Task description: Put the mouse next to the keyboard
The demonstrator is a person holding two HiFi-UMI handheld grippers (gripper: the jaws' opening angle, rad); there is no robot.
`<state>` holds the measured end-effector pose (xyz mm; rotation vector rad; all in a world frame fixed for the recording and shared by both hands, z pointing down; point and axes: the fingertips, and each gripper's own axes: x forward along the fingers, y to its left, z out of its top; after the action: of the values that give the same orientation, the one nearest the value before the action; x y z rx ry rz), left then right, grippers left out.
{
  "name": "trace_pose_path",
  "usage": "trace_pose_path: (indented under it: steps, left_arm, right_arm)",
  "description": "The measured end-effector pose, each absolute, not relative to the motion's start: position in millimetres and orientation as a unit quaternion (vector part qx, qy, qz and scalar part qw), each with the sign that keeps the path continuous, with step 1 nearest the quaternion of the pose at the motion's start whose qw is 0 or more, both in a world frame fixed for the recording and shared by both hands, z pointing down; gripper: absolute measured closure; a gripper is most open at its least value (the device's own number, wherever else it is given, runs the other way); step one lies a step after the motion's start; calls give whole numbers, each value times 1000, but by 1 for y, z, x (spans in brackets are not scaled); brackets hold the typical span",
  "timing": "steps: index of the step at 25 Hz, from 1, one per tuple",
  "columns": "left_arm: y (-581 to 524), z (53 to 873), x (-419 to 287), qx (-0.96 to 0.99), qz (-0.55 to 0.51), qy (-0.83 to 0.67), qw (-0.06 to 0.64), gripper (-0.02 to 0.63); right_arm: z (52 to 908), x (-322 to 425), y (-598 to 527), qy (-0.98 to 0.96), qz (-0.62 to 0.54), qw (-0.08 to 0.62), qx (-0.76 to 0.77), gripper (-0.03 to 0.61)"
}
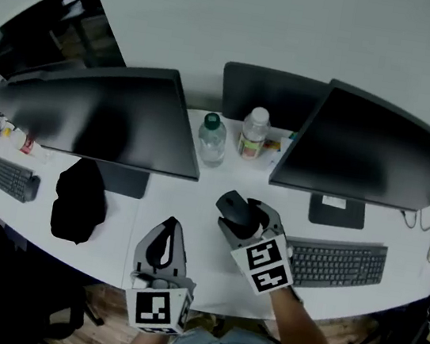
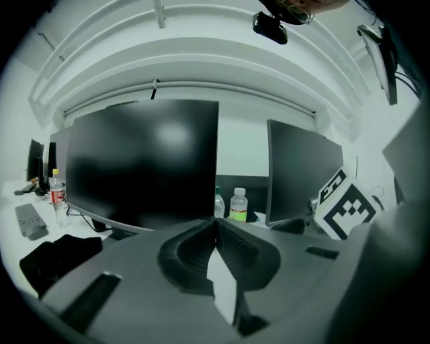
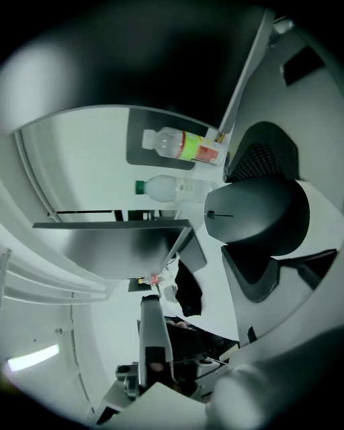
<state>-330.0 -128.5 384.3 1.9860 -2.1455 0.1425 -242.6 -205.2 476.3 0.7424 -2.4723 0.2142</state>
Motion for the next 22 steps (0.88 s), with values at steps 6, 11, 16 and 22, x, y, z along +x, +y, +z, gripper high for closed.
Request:
trace_pose_path:
  steps: [6,11,16,22]
  left_arm:
    - [-101,335,-331,685,27,-726,47,609]
    - [-85,306,-335,690,8,-724,11,609]
    - [-72,294,-334,697,1,-717,-9,609]
    - [-60,297,-316,719,-1,-695,-9,609]
  right_arm:
    - [390,-243,-168,-929,40,209,302,276]
    - [354,-241,-143,-931,12,180,317,276]
    - [345,-237,-126,-928,2,175,328,276]
    - [348,-219,-107,-920,3,173,352,276]
